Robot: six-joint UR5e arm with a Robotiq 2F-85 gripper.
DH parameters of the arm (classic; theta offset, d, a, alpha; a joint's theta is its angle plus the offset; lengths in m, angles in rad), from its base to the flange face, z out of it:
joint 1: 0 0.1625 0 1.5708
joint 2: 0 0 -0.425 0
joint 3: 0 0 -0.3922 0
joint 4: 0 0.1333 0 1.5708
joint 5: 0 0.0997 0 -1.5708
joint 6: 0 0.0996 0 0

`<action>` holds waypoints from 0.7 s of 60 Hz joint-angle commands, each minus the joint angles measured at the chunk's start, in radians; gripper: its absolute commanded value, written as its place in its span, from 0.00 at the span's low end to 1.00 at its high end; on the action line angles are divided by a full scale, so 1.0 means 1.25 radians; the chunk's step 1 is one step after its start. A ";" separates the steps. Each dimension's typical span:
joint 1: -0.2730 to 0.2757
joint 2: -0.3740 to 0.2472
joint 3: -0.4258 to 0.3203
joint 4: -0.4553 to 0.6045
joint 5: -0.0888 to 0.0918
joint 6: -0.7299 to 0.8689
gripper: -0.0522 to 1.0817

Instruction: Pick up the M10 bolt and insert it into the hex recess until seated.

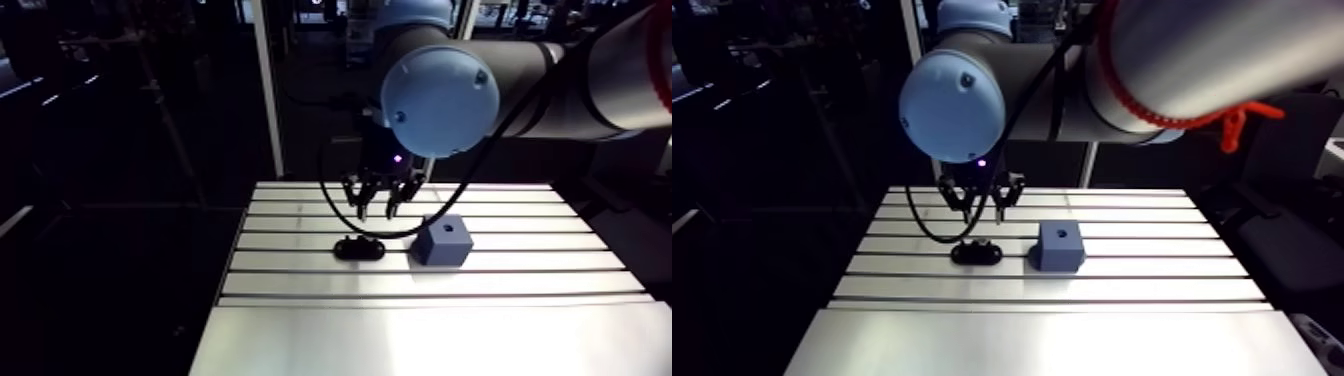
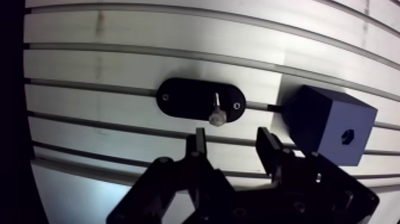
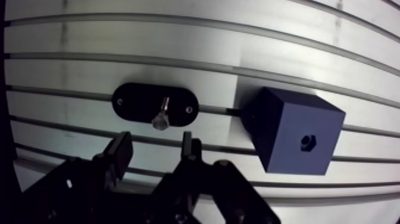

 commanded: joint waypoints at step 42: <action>0.010 0.020 0.023 -0.030 -0.005 -0.089 0.45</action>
